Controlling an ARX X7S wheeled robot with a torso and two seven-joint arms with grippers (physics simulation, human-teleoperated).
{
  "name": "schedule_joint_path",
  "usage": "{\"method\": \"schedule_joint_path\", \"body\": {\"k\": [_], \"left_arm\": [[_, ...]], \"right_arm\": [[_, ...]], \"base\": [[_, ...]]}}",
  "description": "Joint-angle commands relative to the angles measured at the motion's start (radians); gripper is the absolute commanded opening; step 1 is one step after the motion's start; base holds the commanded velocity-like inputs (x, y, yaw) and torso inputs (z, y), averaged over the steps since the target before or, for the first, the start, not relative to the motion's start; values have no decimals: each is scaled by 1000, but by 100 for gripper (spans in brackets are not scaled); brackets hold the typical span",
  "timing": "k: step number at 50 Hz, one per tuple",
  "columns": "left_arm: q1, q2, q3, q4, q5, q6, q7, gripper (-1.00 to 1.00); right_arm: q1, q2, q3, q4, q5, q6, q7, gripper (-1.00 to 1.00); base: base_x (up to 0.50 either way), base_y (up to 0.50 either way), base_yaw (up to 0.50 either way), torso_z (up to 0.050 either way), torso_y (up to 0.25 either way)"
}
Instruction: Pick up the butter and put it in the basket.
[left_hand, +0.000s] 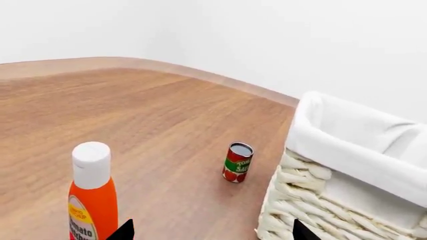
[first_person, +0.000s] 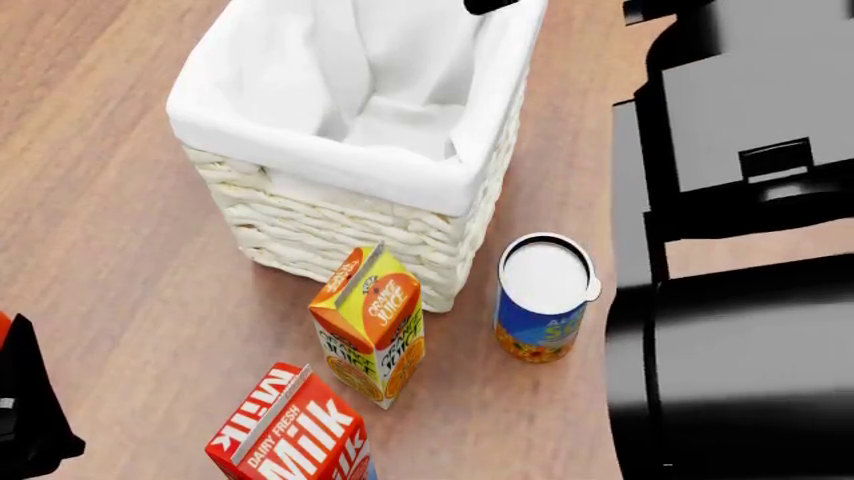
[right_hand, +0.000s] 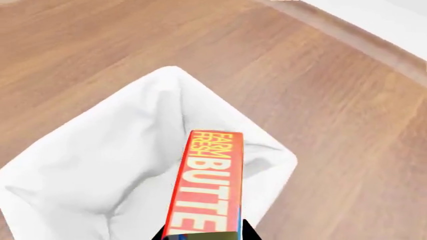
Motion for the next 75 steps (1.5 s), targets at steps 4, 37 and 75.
{"method": "schedule_joint_path", "body": {"k": [4, 37, 75], "left_arm": [[-1, -5, -3, 9, -11, -7, -13, 100], [-7, -9, 1, 12, -25, -11, -31, 100], [19, -21, -3, 73, -56, -19, -66, 100]], "right_arm": [[14, -32, -106, -1, -16, 51, -177, -100], [44, -32, -573, -5, 457, -54, -264, -100], [-3, -32, -783, -2, 668, -55, -222, -100]], "base": [[0, 0, 0, 3, 3], [0, 0, 0, 0, 1], [0, 0, 0, 1, 1]]}}
